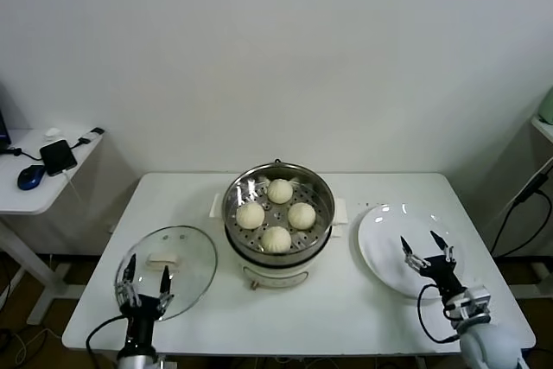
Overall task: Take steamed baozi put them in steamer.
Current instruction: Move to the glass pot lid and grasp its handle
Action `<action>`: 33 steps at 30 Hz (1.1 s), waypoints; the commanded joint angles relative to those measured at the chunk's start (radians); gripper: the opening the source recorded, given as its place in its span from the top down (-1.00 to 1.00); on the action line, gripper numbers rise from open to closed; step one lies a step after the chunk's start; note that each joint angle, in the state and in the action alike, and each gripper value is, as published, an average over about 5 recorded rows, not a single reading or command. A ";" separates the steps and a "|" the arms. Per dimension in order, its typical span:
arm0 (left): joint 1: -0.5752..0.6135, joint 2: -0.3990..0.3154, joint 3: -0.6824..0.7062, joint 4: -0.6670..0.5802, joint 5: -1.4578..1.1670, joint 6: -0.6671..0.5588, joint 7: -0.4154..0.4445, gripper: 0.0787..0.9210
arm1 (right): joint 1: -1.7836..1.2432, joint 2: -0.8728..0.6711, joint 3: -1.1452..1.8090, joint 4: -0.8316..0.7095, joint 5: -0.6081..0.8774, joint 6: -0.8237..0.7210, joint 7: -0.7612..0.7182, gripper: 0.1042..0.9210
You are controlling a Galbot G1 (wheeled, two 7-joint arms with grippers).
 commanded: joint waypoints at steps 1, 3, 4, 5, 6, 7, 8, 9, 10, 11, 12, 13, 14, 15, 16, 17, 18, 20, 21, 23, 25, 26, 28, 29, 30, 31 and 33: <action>-0.030 0.086 -0.003 0.229 0.389 -0.001 -0.151 -0.77 | -0.087 0.083 0.045 0.041 -0.075 0.021 0.015 -0.76; -0.060 0.096 -0.001 0.285 0.398 -0.009 -0.151 -0.77 | -0.091 0.083 0.047 0.051 -0.080 0.016 0.016 -0.76; -0.076 0.100 -0.002 0.312 0.404 -0.015 -0.149 -0.77 | -0.093 0.083 0.048 0.055 -0.082 0.014 0.017 -0.76; -0.090 0.103 -0.003 0.331 0.407 -0.020 -0.142 -0.77 | -0.095 0.083 0.049 0.059 -0.083 0.012 0.018 -0.76; -0.104 0.106 -0.004 0.345 0.410 -0.023 -0.134 -0.77 | -0.097 0.083 0.050 0.062 -0.084 0.011 0.019 -0.76; -0.115 0.110 -0.004 0.356 0.407 -0.025 -0.118 -0.77 | -0.099 0.083 0.051 0.065 -0.086 0.011 0.020 -0.76; -0.125 0.113 -0.005 0.363 0.401 -0.024 -0.102 -0.77 | -0.102 0.084 0.052 0.068 -0.088 0.010 0.020 -0.76; -0.135 0.117 -0.005 0.369 0.390 -0.021 -0.081 -0.77 | -0.104 0.084 0.052 0.071 -0.089 0.009 0.021 -0.76; -0.142 0.120 -0.004 0.370 0.378 -0.017 -0.060 -0.77 | -0.105 0.084 0.053 0.074 -0.091 0.008 0.021 -0.76; -0.149 0.123 -0.003 0.371 0.362 -0.011 -0.040 -0.77 | -0.107 0.085 0.053 0.076 -0.092 0.007 0.021 -0.76; -0.156 0.126 -0.001 0.369 0.346 -0.005 -0.024 -0.77 | -0.108 0.086 0.054 0.077 -0.094 0.006 0.021 -0.76; -0.163 0.129 0.001 0.368 0.329 0.003 -0.008 -0.77 | -0.108 0.086 0.054 0.079 -0.095 0.005 0.021 -0.76; -0.170 0.130 0.003 0.366 0.316 0.009 0.004 -0.77 | -0.109 0.087 0.054 0.079 -0.097 0.004 0.021 -0.76; -0.177 0.132 0.004 0.365 0.306 0.015 0.013 -0.77 | -0.110 0.088 0.055 0.080 -0.099 0.004 0.020 -0.76; -0.185 0.134 0.005 0.363 0.299 0.022 0.022 -0.77 | -0.111 0.089 0.055 0.080 -0.102 0.003 0.020 -0.76; -0.192 0.135 0.006 0.361 0.293 0.028 0.030 -0.77 | -0.113 0.090 0.054 0.080 -0.103 0.004 0.019 -0.76; -0.198 0.136 0.008 0.358 0.287 0.035 0.039 -0.77 | -0.114 0.092 0.054 0.081 -0.105 0.004 0.019 -0.76; -0.211 0.138 0.012 0.350 0.271 0.050 0.059 -0.77 | -0.117 0.095 0.054 0.081 -0.107 0.005 0.018 -0.76; -0.217 0.138 0.014 0.348 0.263 0.058 0.068 -0.77 | -0.118 0.096 0.055 0.080 -0.108 0.005 0.018 -0.76; -0.232 0.138 0.018 0.346 0.251 0.072 0.082 -0.77 | -0.119 0.098 0.055 0.079 -0.109 0.005 0.018 -0.76; -0.248 0.137 0.024 0.345 0.237 0.086 0.094 -0.77 | -0.120 0.098 0.057 0.076 -0.109 0.005 0.018 -0.76; -0.255 0.137 0.027 0.344 0.228 0.092 0.100 -0.77 | -0.121 0.098 0.057 0.075 -0.109 0.005 0.018 -0.76; -0.270 0.135 0.033 0.345 0.213 0.103 0.108 -0.77 | -0.122 0.097 0.058 0.071 -0.110 0.005 0.017 -0.76; -0.277 0.134 0.036 0.346 0.208 0.108 0.110 -0.77 | -0.122 0.097 0.059 0.070 -0.110 0.005 0.017 -0.76; -0.284 0.132 0.038 0.347 0.206 0.113 0.112 -0.77 | -0.122 0.097 0.059 0.068 -0.111 0.006 0.017 -0.76; -0.290 0.130 0.040 0.350 0.204 0.119 0.113 -0.77 | -0.123 0.097 0.059 0.067 -0.111 0.006 0.016 -0.76; -0.299 0.127 0.045 0.354 0.198 0.130 0.115 -0.77 | -0.123 0.098 0.059 0.065 -0.112 0.006 0.016 -0.76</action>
